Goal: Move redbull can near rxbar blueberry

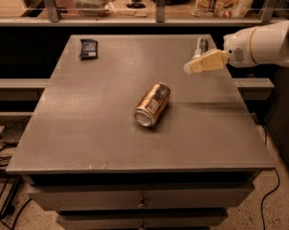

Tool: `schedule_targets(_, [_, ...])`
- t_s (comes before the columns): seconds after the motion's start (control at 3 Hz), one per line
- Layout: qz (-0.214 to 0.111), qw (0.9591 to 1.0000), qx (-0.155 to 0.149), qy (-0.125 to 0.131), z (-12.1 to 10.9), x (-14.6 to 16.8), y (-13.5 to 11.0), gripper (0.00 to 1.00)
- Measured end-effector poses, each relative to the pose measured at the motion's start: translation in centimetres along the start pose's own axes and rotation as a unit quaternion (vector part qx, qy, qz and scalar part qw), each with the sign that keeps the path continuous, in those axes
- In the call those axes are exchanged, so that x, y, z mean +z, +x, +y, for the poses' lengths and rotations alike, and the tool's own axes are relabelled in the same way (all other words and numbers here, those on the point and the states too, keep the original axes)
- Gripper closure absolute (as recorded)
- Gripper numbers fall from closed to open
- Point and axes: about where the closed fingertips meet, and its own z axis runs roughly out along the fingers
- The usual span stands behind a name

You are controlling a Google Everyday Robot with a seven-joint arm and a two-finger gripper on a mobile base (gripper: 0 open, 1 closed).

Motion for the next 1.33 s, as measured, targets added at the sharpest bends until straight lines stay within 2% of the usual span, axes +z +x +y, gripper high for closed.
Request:
schedule_targets(0.33, [-0.017,0.9993,0.029,0.016,-1.6,1.8,0.5,0.0])
schedule_targets(0.67, [-0.02,0.9972,0.054,0.047,-3.8,3.5,1.4,0.0])
schedule_targets(1.33, [-0.012,0.9904,0.096,0.099,-7.5,7.1,3.2,0.0])
